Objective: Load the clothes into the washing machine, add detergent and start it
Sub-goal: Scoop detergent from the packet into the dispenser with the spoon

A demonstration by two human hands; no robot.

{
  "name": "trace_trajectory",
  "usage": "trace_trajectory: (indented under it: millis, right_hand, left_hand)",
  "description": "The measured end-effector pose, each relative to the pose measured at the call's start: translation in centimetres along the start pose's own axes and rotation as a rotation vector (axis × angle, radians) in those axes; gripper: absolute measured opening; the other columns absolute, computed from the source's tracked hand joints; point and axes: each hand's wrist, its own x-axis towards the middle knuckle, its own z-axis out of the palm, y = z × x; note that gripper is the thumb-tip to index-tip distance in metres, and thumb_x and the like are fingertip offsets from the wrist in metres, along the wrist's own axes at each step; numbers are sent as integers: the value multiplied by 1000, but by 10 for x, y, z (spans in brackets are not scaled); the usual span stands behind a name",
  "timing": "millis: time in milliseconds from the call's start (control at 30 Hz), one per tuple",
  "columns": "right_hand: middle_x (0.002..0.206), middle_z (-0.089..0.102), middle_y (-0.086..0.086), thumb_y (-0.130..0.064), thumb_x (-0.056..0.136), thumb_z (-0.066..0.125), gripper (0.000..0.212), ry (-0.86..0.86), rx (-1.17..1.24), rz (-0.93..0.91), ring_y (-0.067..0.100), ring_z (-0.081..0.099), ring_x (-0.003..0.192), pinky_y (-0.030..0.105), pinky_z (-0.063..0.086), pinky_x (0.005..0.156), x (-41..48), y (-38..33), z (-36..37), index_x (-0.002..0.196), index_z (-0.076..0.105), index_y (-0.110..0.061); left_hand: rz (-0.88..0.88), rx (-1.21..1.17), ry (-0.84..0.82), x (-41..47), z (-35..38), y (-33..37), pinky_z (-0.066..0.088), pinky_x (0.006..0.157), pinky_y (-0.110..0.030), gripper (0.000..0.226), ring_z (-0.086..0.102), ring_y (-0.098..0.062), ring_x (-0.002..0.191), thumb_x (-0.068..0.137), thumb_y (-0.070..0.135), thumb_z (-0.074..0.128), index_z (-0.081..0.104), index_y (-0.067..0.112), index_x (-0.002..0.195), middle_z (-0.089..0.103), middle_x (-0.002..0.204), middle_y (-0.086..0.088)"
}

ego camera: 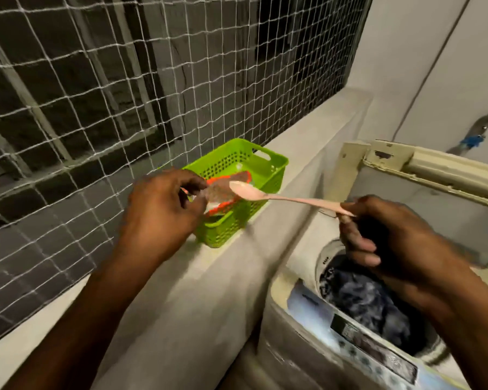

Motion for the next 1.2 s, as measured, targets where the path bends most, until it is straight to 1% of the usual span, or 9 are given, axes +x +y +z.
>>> trace_trajectory:
  millis: [133,233,467,600,667,900,1000,1100,1200]
  right_hand:
    - [59,45,9,-10,98,54,29,27,-55,15,14,30,47,21,23,37,22,-1,38,70,59,-7]
    - [62,54,9,-14,96,58,25,43,-122,58,13,35,47,21,24,37,35,0,57,73,61,-8]
    - [70,68,12,-19,97,66,19,74,-227,41,13,48,50,20,35,41,54,11,85,82,71,-8]
    - [74,73,12,-18,99,68,24,73,-228,18,10,55,50,18,42,43,69,32,99,97,77,4]
    - [75,73,13,-19,100,69,23,86,-215,2,9,57,48,18,45,44,77,41,106,93,77,2]
    - [70,73,14,-22,95,77,35,171,-311,-86,6,56,40,16,43,41,97,65,124,86,72,12]
    - [60,72,7,-27,89,83,34,192,-443,-164,4,54,38,17,43,44,101,68,123,70,73,-2]
    - [55,71,3,-39,81,89,42,217,-586,-221,4,58,47,23,47,55,102,72,118,65,73,-4]
    - [43,62,-12,-38,82,90,48,198,-567,-217,-3,54,42,12,39,50,98,75,112,64,67,2]
  left_hand:
    - [-6,52,-34,13,0,-23,49,72,-25,30,66,-9,69,82,21,81,77,25,111,71,102,5]
    - [2,79,-84,19,4,-33,55,79,-30,38,70,-17,78,79,22,82,75,24,117,71,105,1]
    - [77,108,-182,34,12,-44,59,79,-35,37,74,-22,85,73,8,75,79,22,107,79,97,-2]
    - [101,114,-215,40,17,-42,47,68,-26,31,72,-24,80,70,11,64,80,19,95,78,87,-4]
    - [132,112,-224,46,20,-43,45,66,-26,29,71,-24,77,67,18,59,79,18,87,77,81,-4]
    - [145,224,-201,68,29,-55,50,65,-33,22,69,-34,74,66,-1,69,76,16,78,73,74,-9]
    - [159,231,-202,62,30,-62,52,64,-35,21,68,-34,73,65,-2,71,74,16,77,71,74,-8]
    - [120,225,-204,57,30,-65,44,61,-30,21,67,-32,72,65,-2,70,74,16,76,70,74,-6]
    - [85,250,-217,57,27,-61,42,63,-29,23,67,-34,74,62,-1,70,77,14,78,72,75,-8]
